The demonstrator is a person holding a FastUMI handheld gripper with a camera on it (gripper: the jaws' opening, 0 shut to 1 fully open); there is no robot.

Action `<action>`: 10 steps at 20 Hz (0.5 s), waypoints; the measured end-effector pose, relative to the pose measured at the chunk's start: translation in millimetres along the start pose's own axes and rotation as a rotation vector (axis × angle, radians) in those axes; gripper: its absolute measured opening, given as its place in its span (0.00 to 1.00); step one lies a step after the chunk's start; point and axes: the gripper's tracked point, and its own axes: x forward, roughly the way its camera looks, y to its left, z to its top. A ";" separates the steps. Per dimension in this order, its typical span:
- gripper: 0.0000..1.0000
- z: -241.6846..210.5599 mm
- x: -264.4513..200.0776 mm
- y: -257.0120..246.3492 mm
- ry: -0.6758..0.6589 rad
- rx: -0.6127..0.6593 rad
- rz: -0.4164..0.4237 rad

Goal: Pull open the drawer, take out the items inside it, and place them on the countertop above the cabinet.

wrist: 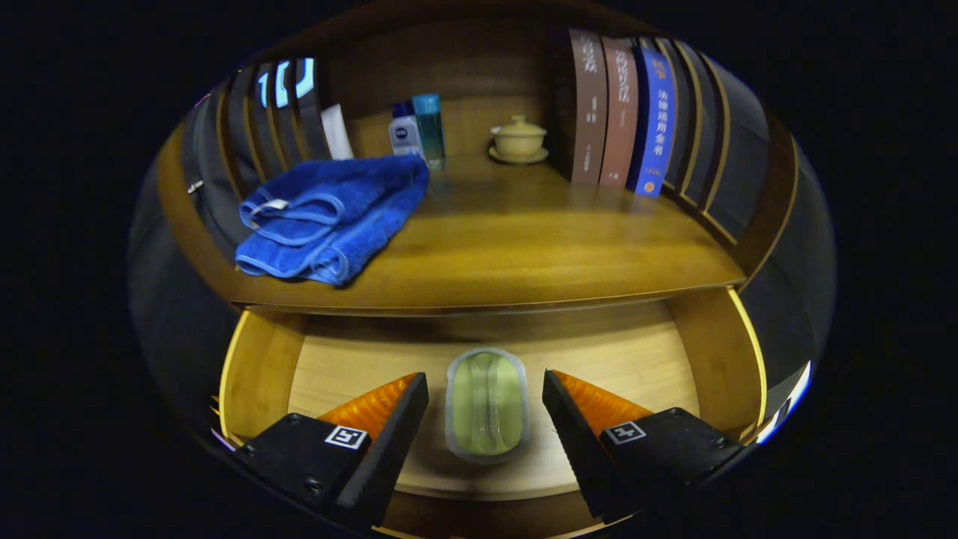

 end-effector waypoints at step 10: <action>0.39 -24.4 33.0 -4.5 0.105 -0.058 -0.026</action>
